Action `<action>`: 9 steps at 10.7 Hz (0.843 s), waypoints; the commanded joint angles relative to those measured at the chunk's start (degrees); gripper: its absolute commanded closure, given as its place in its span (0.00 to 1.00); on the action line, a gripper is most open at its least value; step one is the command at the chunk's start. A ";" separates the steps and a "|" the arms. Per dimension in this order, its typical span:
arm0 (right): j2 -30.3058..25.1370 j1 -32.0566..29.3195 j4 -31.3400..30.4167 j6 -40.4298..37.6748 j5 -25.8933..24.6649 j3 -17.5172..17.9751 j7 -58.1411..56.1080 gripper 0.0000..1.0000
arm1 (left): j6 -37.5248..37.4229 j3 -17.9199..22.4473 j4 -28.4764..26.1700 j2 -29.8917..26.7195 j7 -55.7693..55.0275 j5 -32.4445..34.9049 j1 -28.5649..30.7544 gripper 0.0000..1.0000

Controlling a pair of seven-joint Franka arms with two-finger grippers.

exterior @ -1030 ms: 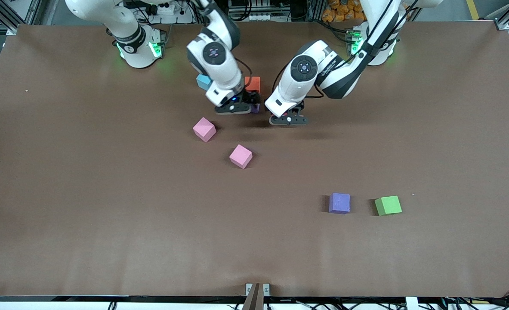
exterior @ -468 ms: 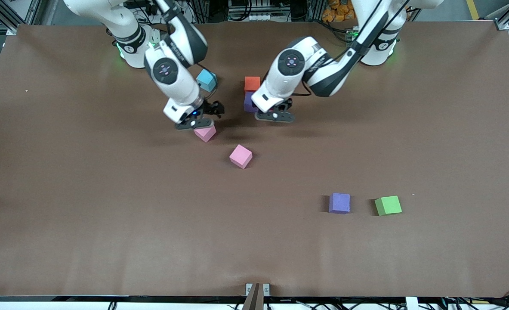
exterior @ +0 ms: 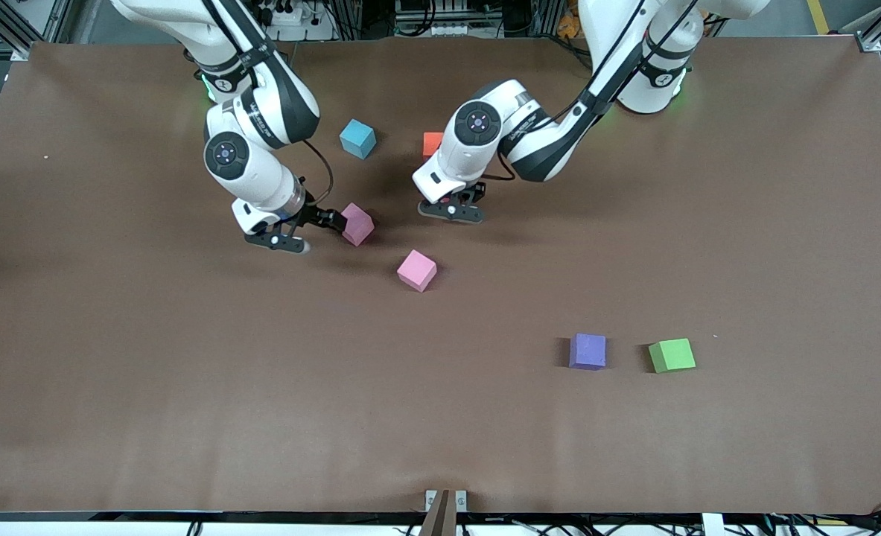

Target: Arrange blocks into number 1

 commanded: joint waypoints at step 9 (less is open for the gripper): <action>5.82 3.83 0.81 6.48 -0.16 0.49 18.93 0.03 | -1.01 5.13 6.80 8.57 -1.58 1.62 -8.48 1.00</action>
